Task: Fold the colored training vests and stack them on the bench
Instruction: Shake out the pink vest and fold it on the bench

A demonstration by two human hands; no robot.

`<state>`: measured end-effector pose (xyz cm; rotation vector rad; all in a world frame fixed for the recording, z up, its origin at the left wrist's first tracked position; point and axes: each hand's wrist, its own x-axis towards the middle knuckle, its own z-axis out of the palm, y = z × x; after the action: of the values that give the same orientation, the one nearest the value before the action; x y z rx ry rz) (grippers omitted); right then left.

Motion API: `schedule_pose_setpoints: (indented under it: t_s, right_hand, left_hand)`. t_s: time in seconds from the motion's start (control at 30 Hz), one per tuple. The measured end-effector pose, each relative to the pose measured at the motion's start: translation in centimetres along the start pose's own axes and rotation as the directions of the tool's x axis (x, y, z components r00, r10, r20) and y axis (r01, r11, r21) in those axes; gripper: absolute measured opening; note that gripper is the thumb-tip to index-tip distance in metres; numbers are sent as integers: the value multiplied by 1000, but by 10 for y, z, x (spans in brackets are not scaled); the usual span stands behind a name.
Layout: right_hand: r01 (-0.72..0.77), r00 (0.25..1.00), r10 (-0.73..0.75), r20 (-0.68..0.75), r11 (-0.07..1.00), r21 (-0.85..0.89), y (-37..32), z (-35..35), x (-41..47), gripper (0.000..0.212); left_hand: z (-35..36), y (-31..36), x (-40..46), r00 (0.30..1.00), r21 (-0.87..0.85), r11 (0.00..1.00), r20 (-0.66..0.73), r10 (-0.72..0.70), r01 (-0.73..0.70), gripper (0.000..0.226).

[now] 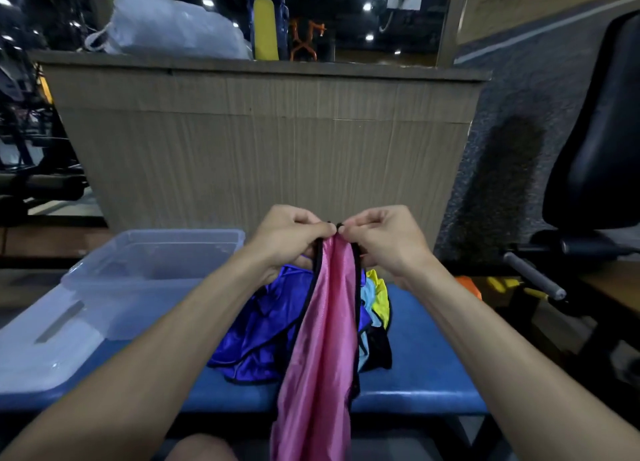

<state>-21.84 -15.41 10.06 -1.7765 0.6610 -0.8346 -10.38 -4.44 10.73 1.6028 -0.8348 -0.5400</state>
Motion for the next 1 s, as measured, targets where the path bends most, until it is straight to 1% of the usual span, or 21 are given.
schedule_pose_setpoints:
  t_s: [0.17,0.23,0.27,0.33,0.37,0.43,0.47,0.5,0.53,0.57,0.6,0.63,0.7,0.73,0.77,0.8,0.83,0.87,0.93,1.0]
  right_hand:
    - [12,999,-17,-45,993,-122,-8,1,-6,9]
    - [62,995,-78,-64,972,-227,-13,1,-10,8]
    - [109,990,-129,-50,949,-295,-15,0,-13,9]
    - [221,973,-226,42,873,-435,-21,-1,-19,14]
    - [273,960,-264,92,818,-507,-23,-1,-22,20]
    - [337,933,-336,128,690,-641,-23,-1,-25,29]
    - [361,917,-375,133,641,-677,-22,-2,-26,26]
    - [378,907,-398,138,626,-682,-18,-5,-25,19]
    - [381,912,-389,133,680,-627,-14,-11,-26,9]
    - [363,928,-349,129,768,-528,-11,-17,-26,7]
    - [337,941,-311,132,846,-413,-7,-25,-27,16]
    - [324,945,-293,143,897,-301,-4,-34,-25,22]
    - [345,930,-319,183,929,-134,-2,-54,-20,26]
    - [365,918,-343,199,927,-84,-4,-63,-17,25]
    - [380,910,-362,202,924,-53,-8,-70,-14,23]
    - [398,903,-381,200,916,-50,-14,-76,-11,22]
    - [416,895,-399,200,908,-50,-19,-81,-8,22]
    - [431,888,-412,205,900,-58,-25,-84,-5,22]
    - [450,880,-423,215,888,-93,-35,-86,-2,22]
    - [460,879,-427,213,877,-138,-41,-86,-1,22]
  left_hand:
    - [3,2,-3,1000,-29,999,19,-11,12,16]
    - [2,4,-4,1000,-28,1000,23,-12,13,21]
    - [1,5,-5,1000,-26,1000,22,-11,12,24]
    - [1,7,-6,999,-41,999,29,-14,15,24]
    - [0,8,-8,999,-66,998,52,-15,19,24]
    - [0,13,-13,987,-182,982,156,-28,56,27]
    - [-2,14,-17,974,-253,963,224,-41,99,29]
    - [-6,13,-20,956,-294,946,290,-51,139,31]
    - [-11,12,-24,937,-290,944,345,-51,157,34]
    - [-18,8,-26,925,-238,961,379,-40,139,37]
    - [-26,4,-29,923,-166,982,383,-20,91,38]
    - [-33,0,-31,939,-104,994,343,19,18,38]
    - [-45,-7,-32,976,-57,988,156,153,-146,30]
    - [-49,-11,-32,970,-50,971,60,237,-234,23]
    - [-52,-15,-32,946,-27,946,-14,323,-324,16]
    - [-53,-17,-33,913,17,915,-54,404,-404,10]
    - [-52,-19,-35,872,81,874,-63,485,-480,3]
    - [-50,-18,-38,821,159,817,-52,568,-555,4]
    - [-45,-15,-47,705,309,669,5,709,-675,13]
    - [-40,-9,-58,591,415,518,62,804,-748,18]
